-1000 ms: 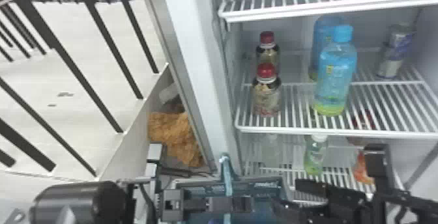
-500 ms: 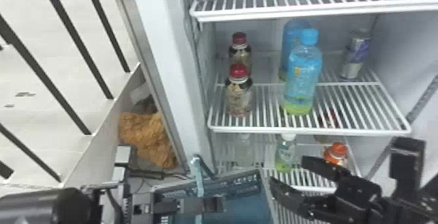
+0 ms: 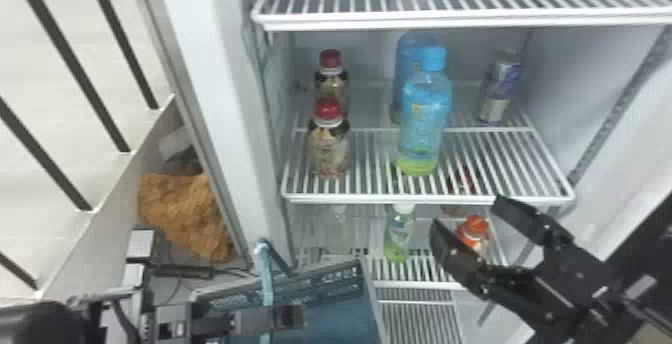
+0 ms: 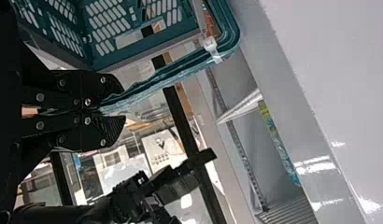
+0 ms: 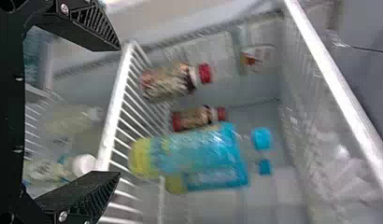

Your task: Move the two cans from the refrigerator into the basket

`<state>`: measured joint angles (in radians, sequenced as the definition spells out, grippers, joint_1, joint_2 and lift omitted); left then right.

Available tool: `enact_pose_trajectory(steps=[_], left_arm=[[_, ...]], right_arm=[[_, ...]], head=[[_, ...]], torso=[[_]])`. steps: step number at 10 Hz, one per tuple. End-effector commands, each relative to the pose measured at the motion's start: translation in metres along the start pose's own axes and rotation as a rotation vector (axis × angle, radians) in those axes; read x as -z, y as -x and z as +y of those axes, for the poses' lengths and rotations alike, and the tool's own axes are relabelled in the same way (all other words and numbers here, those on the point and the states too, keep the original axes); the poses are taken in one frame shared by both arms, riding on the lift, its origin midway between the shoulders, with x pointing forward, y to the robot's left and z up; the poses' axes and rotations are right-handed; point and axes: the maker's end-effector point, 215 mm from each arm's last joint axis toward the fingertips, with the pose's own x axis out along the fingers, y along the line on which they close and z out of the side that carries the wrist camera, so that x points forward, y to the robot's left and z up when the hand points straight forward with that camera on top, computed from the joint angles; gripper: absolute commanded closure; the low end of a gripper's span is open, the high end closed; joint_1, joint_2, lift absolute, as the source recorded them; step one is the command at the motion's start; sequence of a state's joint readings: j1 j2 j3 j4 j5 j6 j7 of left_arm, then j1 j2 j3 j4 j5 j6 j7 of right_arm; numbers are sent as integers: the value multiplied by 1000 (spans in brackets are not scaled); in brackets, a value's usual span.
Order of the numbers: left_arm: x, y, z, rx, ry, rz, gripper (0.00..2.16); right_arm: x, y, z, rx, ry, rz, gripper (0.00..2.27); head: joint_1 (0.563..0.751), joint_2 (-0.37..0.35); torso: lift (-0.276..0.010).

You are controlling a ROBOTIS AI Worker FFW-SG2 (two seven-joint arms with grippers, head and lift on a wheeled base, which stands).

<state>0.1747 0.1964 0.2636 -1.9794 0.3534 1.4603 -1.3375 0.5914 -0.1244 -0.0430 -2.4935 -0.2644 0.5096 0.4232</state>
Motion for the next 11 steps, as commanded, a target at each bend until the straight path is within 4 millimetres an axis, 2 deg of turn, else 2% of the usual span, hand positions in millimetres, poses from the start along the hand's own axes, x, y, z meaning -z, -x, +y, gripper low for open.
enact_pose_trajectory(steps=[1,5,8,11], left_arm=[[1,0,0,2,2,0,1199],[3,0,1,1,9,0,1200],[3,-1,1,5,12,1,1199],[3,-1,1,10,14,1,1199]], right_arm=[[-12,4,-4,37,3,-40,105],[-14,7,-32,195,-5,-62,111],[-8,4,-66,321,-13,-102,114],[-18,-4,-90,391,-4,-160,114]], head=[[695,18],[695,-26],[695,-62],[695,-93]], torso=[[-25],[-25],[-25],[-25]])
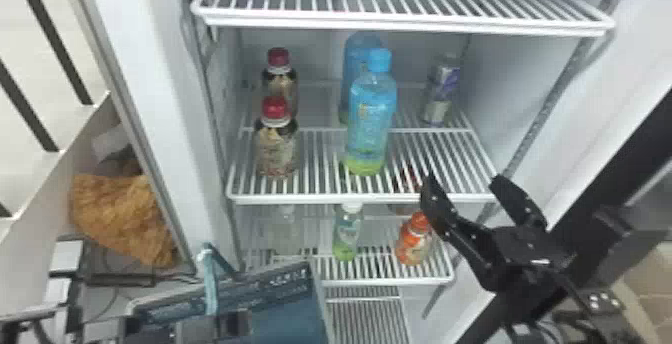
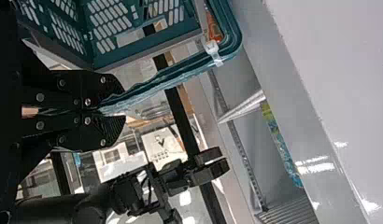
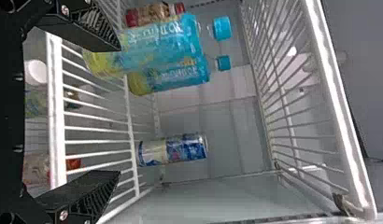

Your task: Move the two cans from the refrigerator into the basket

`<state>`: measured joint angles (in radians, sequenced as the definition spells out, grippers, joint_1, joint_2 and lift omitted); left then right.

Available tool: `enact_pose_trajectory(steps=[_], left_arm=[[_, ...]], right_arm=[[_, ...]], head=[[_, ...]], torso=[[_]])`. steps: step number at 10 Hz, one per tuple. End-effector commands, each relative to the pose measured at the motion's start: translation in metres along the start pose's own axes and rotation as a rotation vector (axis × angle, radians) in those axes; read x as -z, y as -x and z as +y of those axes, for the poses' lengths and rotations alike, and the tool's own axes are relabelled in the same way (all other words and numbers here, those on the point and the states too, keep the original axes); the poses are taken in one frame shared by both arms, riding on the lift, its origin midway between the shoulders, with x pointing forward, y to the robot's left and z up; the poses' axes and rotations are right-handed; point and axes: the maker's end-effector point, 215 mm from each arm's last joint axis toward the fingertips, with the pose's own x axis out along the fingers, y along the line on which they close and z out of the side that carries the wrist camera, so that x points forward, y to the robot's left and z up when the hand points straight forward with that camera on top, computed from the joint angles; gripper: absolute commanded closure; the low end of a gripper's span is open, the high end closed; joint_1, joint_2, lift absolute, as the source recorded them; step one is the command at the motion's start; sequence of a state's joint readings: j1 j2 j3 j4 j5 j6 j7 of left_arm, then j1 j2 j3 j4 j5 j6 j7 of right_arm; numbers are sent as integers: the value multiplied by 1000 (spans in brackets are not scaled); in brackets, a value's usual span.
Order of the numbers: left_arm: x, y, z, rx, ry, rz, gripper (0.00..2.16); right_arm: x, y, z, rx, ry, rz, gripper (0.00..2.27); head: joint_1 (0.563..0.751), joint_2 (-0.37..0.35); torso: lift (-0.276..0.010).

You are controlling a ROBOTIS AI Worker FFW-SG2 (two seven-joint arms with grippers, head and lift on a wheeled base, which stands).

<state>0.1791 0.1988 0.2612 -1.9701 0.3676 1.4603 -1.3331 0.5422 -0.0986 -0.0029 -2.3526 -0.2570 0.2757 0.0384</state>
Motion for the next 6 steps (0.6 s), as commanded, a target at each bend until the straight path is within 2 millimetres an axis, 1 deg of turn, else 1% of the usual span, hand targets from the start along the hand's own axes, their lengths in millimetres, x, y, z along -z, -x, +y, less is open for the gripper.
enact_pose_trajectory(steps=[1,3,5,6], left_arm=[[0,-1,-1,4,1,2,1199],[1,-1,-1,7,3,1,1199],[1,-2,-1,9,3,5,1199],[2,-2,-1,11,6,4,1199]], right_arm=[[-3,-8,-4,22,4,-21,110],[-2,-26,-8,31,13,-37,108],[-8,-41,-10,53,11,-61,108],[-5,-51,-14,60,11,-59,108]], head=[[695,-99],[695,-107],[695,-107],[695,-109]], torso=[[-25],[-25],[-25],[-25]])
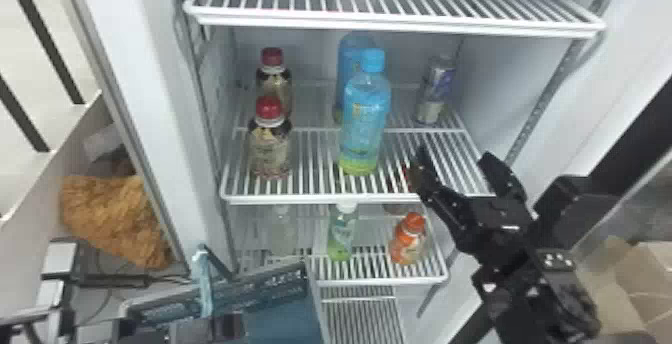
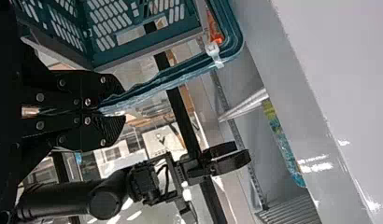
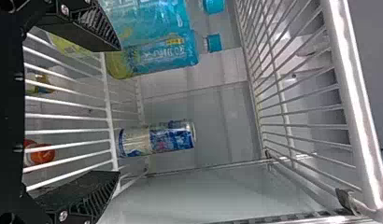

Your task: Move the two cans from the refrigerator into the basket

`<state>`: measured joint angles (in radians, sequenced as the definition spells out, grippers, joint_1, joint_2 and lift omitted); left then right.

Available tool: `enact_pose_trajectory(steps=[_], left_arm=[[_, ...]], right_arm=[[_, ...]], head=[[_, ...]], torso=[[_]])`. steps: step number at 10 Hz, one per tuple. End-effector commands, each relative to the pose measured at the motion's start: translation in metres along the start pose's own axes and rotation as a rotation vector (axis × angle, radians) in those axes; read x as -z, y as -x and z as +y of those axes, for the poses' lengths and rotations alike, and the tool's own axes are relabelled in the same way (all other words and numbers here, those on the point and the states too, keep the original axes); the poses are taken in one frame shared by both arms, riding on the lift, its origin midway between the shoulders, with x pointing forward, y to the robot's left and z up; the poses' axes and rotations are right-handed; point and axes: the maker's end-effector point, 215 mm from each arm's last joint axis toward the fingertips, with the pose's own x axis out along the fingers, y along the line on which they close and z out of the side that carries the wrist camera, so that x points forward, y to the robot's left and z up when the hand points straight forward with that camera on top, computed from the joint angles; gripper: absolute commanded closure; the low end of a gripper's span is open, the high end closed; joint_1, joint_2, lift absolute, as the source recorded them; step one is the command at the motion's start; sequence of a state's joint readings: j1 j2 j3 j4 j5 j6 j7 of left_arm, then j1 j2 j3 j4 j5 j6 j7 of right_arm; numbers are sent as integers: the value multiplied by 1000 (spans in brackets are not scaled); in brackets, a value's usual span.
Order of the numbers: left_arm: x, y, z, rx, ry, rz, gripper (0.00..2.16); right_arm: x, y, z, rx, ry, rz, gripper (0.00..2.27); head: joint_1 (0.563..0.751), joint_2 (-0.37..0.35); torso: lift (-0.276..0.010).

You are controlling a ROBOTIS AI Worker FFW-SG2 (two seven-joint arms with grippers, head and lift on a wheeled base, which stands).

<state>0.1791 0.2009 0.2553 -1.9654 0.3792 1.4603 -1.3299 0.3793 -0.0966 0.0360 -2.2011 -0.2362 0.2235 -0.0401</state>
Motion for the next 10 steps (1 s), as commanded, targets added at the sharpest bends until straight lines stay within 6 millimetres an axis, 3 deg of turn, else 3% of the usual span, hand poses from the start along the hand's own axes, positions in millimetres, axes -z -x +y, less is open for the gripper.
enact_pose_trajectory(steps=[1,10], left_arm=[[0,0,0,0,0,1,1199],[-1,-2,0,4,3,11,1199]], right_arm=[[1,-18,-3,4,3,-6,107],[3,-96,-29,63,33,-12,110]], head=[[695,-107],[695,-118]], torso=[[-25],[-25]])
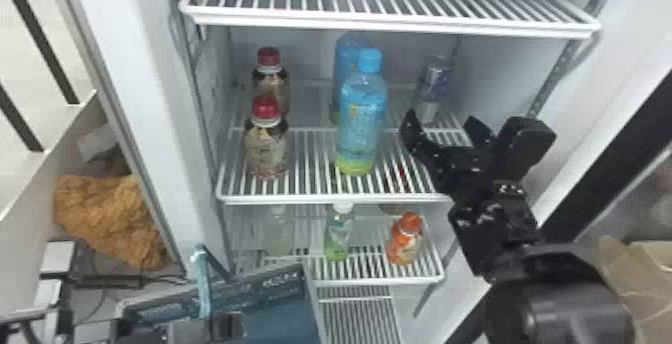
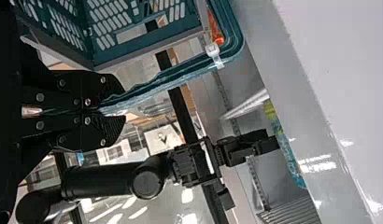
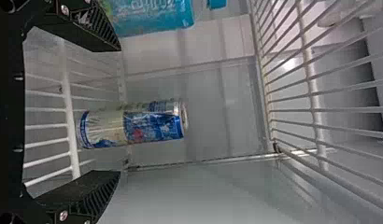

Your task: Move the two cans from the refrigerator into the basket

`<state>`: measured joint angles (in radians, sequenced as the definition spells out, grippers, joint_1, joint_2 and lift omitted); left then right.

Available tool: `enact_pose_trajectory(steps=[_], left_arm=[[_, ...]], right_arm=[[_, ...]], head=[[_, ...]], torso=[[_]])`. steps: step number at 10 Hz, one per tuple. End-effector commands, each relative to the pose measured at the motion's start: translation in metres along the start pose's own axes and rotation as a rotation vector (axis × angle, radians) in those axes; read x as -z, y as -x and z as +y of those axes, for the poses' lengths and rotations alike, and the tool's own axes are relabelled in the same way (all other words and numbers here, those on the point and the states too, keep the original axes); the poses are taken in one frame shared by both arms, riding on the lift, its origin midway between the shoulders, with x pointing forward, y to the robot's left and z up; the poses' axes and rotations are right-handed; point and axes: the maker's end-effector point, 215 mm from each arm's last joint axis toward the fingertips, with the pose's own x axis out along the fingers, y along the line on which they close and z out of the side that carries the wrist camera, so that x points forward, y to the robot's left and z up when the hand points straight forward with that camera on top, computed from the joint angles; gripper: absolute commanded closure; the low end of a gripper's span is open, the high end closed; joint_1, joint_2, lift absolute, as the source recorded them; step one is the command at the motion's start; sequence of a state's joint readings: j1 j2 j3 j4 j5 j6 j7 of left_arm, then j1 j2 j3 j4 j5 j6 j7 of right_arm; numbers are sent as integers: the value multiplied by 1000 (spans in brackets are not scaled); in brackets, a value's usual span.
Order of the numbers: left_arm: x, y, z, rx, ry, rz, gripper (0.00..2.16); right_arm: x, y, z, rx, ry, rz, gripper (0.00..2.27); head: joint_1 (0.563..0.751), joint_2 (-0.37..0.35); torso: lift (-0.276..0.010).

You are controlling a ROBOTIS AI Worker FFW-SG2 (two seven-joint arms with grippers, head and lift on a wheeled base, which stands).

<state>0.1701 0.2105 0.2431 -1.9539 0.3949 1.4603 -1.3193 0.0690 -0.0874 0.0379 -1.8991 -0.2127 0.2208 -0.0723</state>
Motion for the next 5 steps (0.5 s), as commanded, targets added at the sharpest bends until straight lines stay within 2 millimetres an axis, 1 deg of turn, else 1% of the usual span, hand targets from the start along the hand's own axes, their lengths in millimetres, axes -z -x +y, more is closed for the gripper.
enact_pose_trajectory(steps=[1,2,5], left_arm=[[1,-1,-1,6,3,5,1199],[0,-2,-1,6,-1,7,1200],[2,-4,0,12,7,12,1199]], right_arm=[[7,-14,-4,6,2,14,108],[10,-21,-6,10,3,21,108],[9,-42,-10,19,14,24,107]], head=[[695,-121],[695,-122],[695,-126]], torso=[[-25],[-25],[-25]])
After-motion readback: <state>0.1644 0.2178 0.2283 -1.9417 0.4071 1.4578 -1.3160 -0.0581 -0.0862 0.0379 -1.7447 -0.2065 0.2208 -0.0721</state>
